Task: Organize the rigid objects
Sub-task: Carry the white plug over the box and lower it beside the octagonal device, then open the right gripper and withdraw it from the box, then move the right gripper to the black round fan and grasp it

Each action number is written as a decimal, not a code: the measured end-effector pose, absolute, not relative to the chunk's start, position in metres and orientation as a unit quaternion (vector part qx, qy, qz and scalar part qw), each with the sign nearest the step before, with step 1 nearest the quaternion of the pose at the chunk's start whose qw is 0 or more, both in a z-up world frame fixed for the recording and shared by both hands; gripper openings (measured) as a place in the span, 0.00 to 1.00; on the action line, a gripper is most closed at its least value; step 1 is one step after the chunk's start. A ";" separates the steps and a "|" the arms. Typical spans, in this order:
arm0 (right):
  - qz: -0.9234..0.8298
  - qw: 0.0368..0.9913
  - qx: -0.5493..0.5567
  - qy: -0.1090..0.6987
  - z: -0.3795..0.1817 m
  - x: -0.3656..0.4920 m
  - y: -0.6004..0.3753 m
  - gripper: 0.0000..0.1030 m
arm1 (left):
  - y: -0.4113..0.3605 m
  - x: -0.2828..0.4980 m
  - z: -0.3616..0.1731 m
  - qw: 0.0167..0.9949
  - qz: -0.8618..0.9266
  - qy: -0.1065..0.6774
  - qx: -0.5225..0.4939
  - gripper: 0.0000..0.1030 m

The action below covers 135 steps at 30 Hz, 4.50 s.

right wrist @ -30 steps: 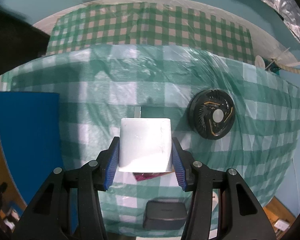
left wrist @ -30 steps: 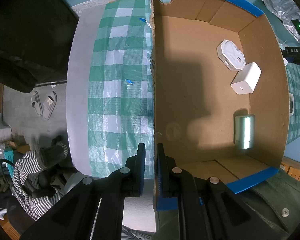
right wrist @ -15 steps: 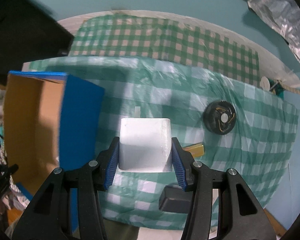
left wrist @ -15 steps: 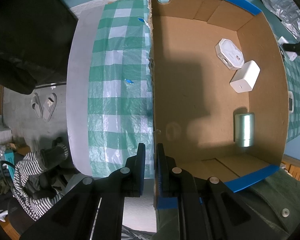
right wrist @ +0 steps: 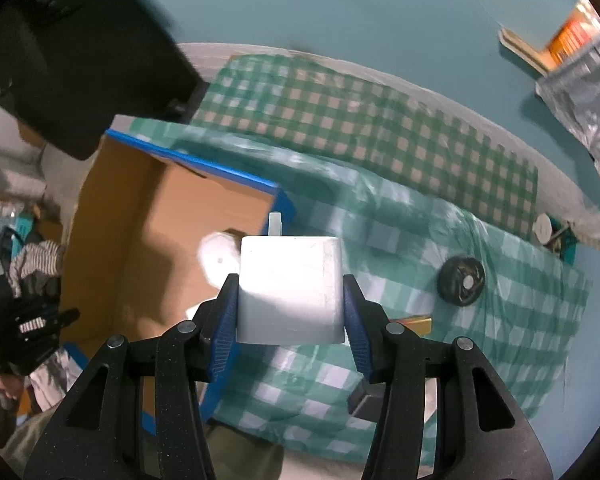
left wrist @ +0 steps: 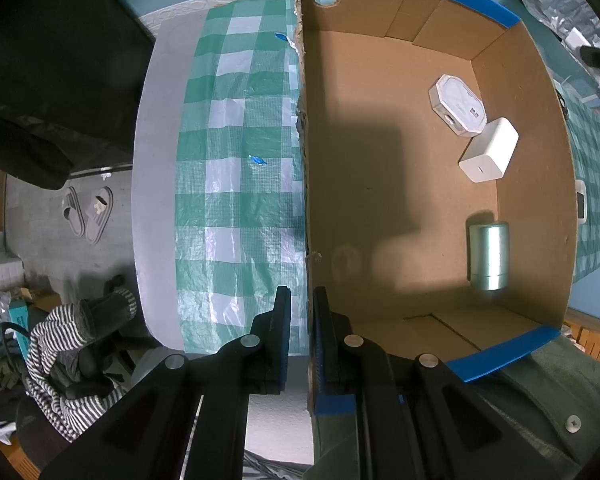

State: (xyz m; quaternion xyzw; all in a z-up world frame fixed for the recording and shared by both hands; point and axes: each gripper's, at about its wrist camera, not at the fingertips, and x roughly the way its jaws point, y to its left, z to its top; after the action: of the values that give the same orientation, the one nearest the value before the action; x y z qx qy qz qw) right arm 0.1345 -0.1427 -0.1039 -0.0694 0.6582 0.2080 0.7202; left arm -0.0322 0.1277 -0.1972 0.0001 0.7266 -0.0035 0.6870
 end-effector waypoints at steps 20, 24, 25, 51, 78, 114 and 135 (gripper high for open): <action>0.272 0.683 -0.169 0.656 -0.131 0.130 -0.061 0.48 | 0.128 -0.034 -0.199 0.686 -0.004 0.727 -0.002 0.10; 0.272 0.672 -0.197 0.659 -0.146 0.127 -0.052 0.48 | 0.128 -0.035 -0.198 0.686 -0.006 0.727 0.000 0.10; 0.272 0.670 -0.204 0.660 -0.150 0.126 -0.051 0.48 | 0.128 -0.035 -0.198 0.686 -0.006 0.727 0.000 0.10; 0.246 0.704 -0.201 0.635 -0.130 0.122 -0.064 0.52 | 0.127 -0.034 -0.201 0.684 -0.008 0.729 0.005 0.10; 0.184 0.729 -0.138 0.645 -0.104 0.125 -0.148 0.56 | 0.122 -0.035 -0.197 0.687 -0.007 0.727 0.010 0.10; 0.034 0.684 0.027 0.728 -0.230 0.197 -0.315 0.67 | 0.119 -0.035 -0.201 0.682 0.012 0.731 0.007 0.10; 0.022 0.673 -0.003 0.739 -0.260 0.197 -0.314 0.59 | 0.118 -0.033 -0.203 0.677 0.016 0.735 0.007 0.10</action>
State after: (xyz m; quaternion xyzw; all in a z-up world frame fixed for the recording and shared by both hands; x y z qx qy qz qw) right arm 0.1969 -0.3135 -0.2599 -0.0030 0.7393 0.0218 0.6730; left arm -0.0327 0.1181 -0.2026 0.0067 0.7355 0.0161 0.6773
